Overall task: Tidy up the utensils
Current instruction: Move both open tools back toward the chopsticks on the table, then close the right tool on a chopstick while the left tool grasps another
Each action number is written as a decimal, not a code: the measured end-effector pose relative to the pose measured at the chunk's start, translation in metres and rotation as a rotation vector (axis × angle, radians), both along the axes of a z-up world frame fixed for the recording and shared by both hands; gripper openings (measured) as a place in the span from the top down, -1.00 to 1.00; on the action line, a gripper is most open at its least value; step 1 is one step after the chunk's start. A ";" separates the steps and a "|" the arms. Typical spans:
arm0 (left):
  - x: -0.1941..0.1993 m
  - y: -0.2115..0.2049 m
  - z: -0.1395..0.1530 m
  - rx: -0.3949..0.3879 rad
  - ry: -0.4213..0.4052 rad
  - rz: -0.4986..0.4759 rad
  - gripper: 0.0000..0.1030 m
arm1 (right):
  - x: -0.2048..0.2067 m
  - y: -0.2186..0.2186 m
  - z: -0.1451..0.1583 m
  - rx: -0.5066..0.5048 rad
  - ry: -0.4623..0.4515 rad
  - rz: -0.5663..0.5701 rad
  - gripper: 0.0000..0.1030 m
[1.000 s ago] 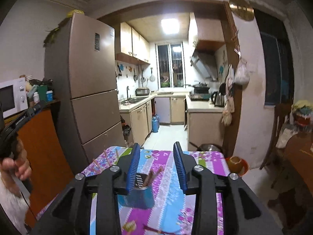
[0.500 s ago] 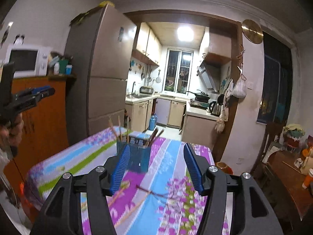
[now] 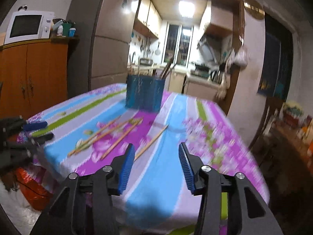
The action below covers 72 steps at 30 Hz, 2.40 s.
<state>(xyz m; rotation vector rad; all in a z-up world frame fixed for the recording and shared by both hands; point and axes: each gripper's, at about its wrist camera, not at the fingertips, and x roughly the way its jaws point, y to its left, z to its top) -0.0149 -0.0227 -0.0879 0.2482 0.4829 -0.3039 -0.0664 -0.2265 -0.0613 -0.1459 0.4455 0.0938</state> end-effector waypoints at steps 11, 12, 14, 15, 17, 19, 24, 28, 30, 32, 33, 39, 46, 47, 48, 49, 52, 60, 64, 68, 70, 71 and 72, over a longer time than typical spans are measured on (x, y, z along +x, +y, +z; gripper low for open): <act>0.005 -0.014 -0.028 0.024 0.012 0.042 0.31 | 0.015 0.035 -0.041 0.051 0.039 -0.025 0.12; 0.006 -0.014 -0.029 0.024 0.016 0.050 0.31 | 0.017 0.035 -0.042 0.054 0.040 -0.032 0.12; 0.009 -0.010 -0.033 0.011 0.029 0.070 0.31 | 0.019 0.034 -0.044 0.062 0.045 -0.047 0.12; 0.010 -0.008 -0.033 0.006 0.030 0.081 0.31 | 0.021 0.035 -0.045 0.064 0.048 -0.053 0.12; 0.012 -0.005 -0.034 0.004 0.031 0.088 0.31 | 0.023 0.034 -0.047 0.074 0.054 -0.063 0.12; 0.015 -0.004 -0.036 0.014 0.034 0.093 0.33 | 0.024 0.033 -0.048 0.077 0.058 -0.067 0.12; 0.017 0.001 -0.036 0.009 0.022 0.113 0.33 | 0.025 0.032 -0.050 0.069 0.057 -0.081 0.12; 0.023 0.011 -0.035 -0.005 0.030 0.169 0.33 | 0.025 0.032 -0.051 0.073 0.059 -0.089 0.12; 0.026 0.015 -0.035 0.000 0.028 0.199 0.33 | 0.026 0.033 -0.052 0.072 0.060 -0.091 0.12; 0.027 0.016 -0.034 0.005 0.028 0.209 0.33 | 0.028 0.034 -0.053 0.077 0.067 -0.089 0.12; 0.027 0.016 -0.035 0.011 0.022 0.208 0.33 | 0.030 0.035 -0.054 0.079 0.071 -0.087 0.12; 0.025 0.008 -0.037 0.053 -0.025 0.160 0.33 | 0.037 0.043 -0.061 0.059 0.093 -0.076 0.37; 0.029 0.012 -0.038 0.043 -0.034 0.142 0.41 | 0.040 0.045 -0.066 0.059 0.089 -0.099 0.60; 0.029 0.012 -0.039 0.041 -0.038 0.132 0.47 | 0.040 0.045 -0.067 0.061 0.087 -0.104 0.60; 0.028 0.011 -0.039 0.042 -0.044 0.123 0.50 | 0.040 0.046 -0.067 0.065 0.082 -0.112 0.60; 0.027 0.011 -0.040 0.042 -0.048 0.117 0.57 | 0.040 0.046 -0.067 0.066 0.078 -0.116 0.60; 0.026 0.009 -0.042 0.045 -0.064 0.104 0.62 | 0.042 0.048 -0.067 0.067 0.075 -0.131 0.60; 0.030 0.011 -0.041 0.025 -0.062 0.107 0.62 | 0.045 0.052 -0.067 0.069 0.069 -0.140 0.60; 0.030 0.012 -0.042 0.015 -0.064 0.097 0.66 | 0.045 0.051 -0.069 0.076 0.062 -0.143 0.60; 0.029 0.014 -0.045 -0.017 -0.068 0.070 0.82 | 0.045 0.045 -0.070 0.119 0.064 -0.161 0.78; 0.027 0.012 -0.047 -0.009 -0.085 0.062 0.87 | 0.045 0.039 -0.069 0.149 0.072 -0.166 0.84; 0.027 0.011 -0.047 -0.008 -0.090 0.063 0.87 | 0.045 0.039 -0.069 0.154 0.076 -0.169 0.84; 0.026 0.011 -0.047 -0.012 -0.092 0.064 0.87 | 0.044 0.038 -0.069 0.156 0.078 -0.169 0.84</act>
